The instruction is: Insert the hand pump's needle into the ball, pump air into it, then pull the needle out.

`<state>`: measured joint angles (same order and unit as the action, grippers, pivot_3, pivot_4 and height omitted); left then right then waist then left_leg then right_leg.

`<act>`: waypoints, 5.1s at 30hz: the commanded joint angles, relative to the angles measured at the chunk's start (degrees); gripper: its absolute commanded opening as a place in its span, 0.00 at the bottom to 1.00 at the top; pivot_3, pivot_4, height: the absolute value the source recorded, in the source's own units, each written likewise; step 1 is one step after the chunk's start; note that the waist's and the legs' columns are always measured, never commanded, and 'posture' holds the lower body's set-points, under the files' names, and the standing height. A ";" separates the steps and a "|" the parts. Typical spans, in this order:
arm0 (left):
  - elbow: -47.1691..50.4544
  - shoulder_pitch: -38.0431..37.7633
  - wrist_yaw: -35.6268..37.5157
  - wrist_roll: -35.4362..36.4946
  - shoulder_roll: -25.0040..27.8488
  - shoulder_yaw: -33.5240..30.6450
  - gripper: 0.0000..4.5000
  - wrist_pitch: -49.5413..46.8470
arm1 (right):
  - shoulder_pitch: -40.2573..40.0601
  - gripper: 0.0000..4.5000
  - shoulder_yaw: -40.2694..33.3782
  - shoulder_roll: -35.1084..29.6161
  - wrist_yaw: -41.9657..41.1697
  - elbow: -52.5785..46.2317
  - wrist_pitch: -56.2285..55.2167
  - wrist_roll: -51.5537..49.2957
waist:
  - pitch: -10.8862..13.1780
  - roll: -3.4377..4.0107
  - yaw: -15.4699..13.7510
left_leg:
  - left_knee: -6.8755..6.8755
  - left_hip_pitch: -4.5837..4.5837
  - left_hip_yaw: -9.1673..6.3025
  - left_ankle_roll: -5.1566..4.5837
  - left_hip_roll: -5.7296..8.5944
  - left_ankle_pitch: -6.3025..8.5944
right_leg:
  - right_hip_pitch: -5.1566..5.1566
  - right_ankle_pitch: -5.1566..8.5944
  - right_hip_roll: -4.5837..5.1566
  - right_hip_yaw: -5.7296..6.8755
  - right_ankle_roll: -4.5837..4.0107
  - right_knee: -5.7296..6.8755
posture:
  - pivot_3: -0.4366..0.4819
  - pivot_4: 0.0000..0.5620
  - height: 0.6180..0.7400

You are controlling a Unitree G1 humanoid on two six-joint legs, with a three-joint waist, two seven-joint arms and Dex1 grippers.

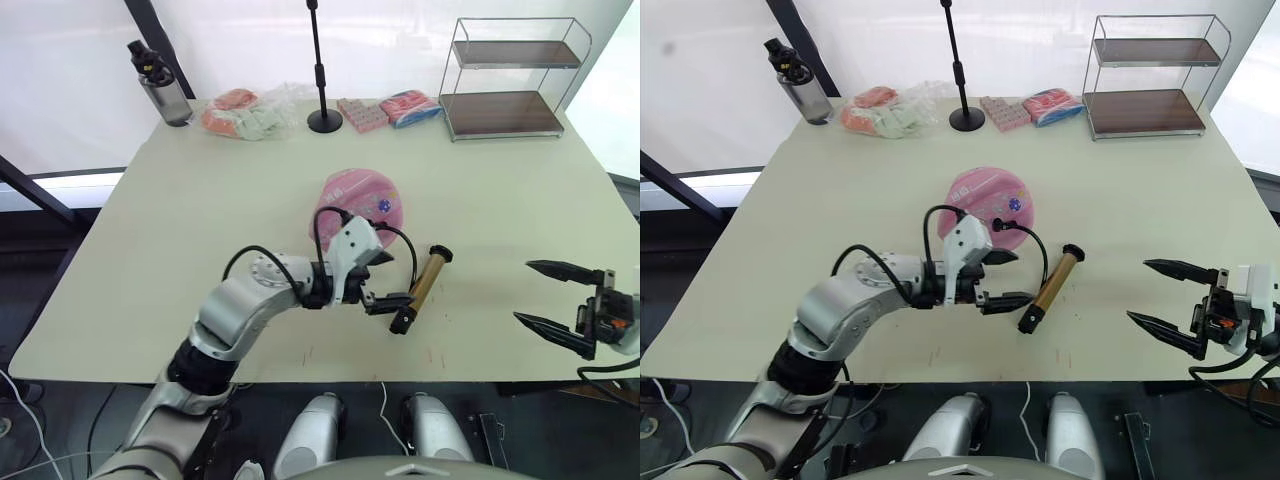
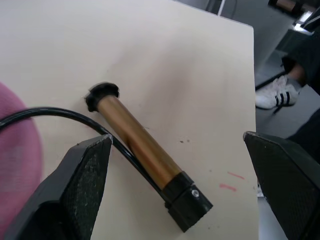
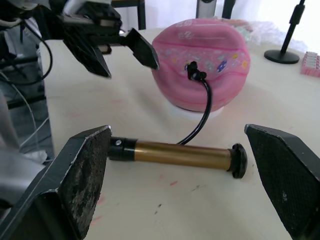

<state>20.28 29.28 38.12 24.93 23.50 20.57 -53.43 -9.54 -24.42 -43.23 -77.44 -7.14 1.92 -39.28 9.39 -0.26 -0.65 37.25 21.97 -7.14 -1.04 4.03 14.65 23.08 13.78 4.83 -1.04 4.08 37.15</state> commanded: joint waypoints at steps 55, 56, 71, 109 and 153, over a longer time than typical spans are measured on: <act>-9.26 -10.52 5.81 -7.37 -4.61 -3.21 0.26 28.56 | 3.73 1.00 3.66 12.51 30.72 -14.52 18.96 -10.40 | -0.01 -0.01 -0.17 | 0.08 0.02 0.26 0.01 -0.09 0.00 | 0.05 -0.08 0.09 -0.19 -0.04 -0.05 | 0.48 0.27 1.00; -9.48 -11.18 6.33 -6.81 -5.05 -3.73 0.26 29.64 | 4.46 1.00 3.98 13.15 34.05 -14.90 21.32 -11.40 | -0.01 0.00 -0.13 | 0.08 0.01 0.27 0.01 -0.10 0.00 | 0.04 -0.08 0.09 -0.20 -0.04 -0.06 | 0.48 0.27 1.00; -13.99 -16.08 10.72 -7.89 -5.73 -3.63 0.26 41.08 | 17.43 1.00 7.99 23.59 68.60 -15.83 42.34 -44.63 | -0.02 0.03 0.00 | 0.05 0.03 0.27 -0.16 -0.13 0.10 | 0.10 -0.13 -0.03 -0.18 -0.11 -0.04 | 0.48 0.27 1.00; -14.34 -17.82 12.03 -8.06 -6.01 -3.37 0.26 42.25 | 21.70 1.00 9.30 23.99 66.75 -14.40 40.12 -39.96 | -0.03 0.04 1.46 | 0.06 -0.05 0.26 -0.19 -0.19 0.10 | 0.12 -0.12 -0.20 -0.28 -0.11 0.20 | 0.48 0.27 1.00; -14.60 -18.30 11.84 -8.38 -5.95 -3.27 0.26 42.11 | 21.39 0.41 9.66 23.97 62.59 -13.95 40.51 -31.84 | -0.03 0.04 1.44 | 0.06 0.01 0.27 -0.19 -0.19 0.10 | 0.22 -0.12 -0.20 -0.31 -0.11 0.22 | 0.48 0.27 1.00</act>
<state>4.94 11.08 49.92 16.81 17.50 17.60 -11.93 10.99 -14.20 -19.25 -14.02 -19.68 43.36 -70.75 9.37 -0.23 0.80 37.31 21.97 -6.87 -1.23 3.84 14.75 23.29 13.66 4.62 -1.35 3.97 37.37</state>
